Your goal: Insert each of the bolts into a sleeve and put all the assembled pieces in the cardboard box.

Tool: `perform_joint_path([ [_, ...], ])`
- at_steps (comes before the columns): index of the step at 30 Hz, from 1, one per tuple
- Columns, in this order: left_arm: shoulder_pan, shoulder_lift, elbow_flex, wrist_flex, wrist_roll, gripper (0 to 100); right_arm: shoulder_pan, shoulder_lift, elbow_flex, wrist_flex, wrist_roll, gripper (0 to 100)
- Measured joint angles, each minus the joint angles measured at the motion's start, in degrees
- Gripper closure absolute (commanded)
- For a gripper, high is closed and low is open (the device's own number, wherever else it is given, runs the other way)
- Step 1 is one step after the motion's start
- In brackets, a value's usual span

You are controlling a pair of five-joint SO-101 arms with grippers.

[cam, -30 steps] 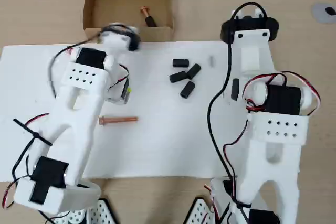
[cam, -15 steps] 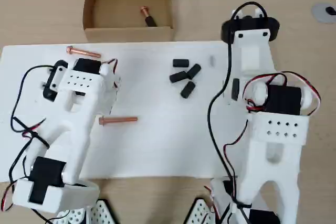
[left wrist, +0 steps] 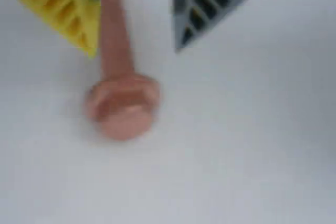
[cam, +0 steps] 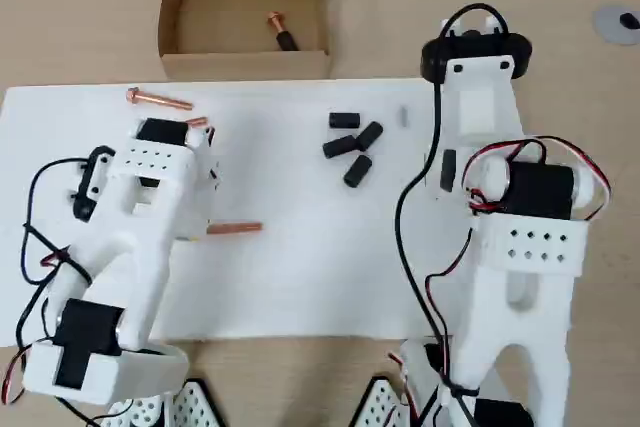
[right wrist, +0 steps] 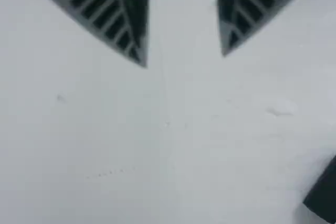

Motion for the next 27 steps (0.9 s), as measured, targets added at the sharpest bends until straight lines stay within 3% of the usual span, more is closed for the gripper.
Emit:
perform_joint_path([
  [9, 0.00, 0.00, -1.93, 3.25, -1.23, 89, 0.00, 0.00, 0.00, 0.00, 0.00, 87.4],
  [21, 0.00, 0.00, 8.18, -11.52, -1.23, 89, 0.00, 0.00, 0.00, 0.00, 0.00, 87.4],
  [27, 0.00, 0.00, 8.79, -14.07, -1.14, 89, 0.00, 0.00, 0.00, 0.00, 0.00, 87.4],
])
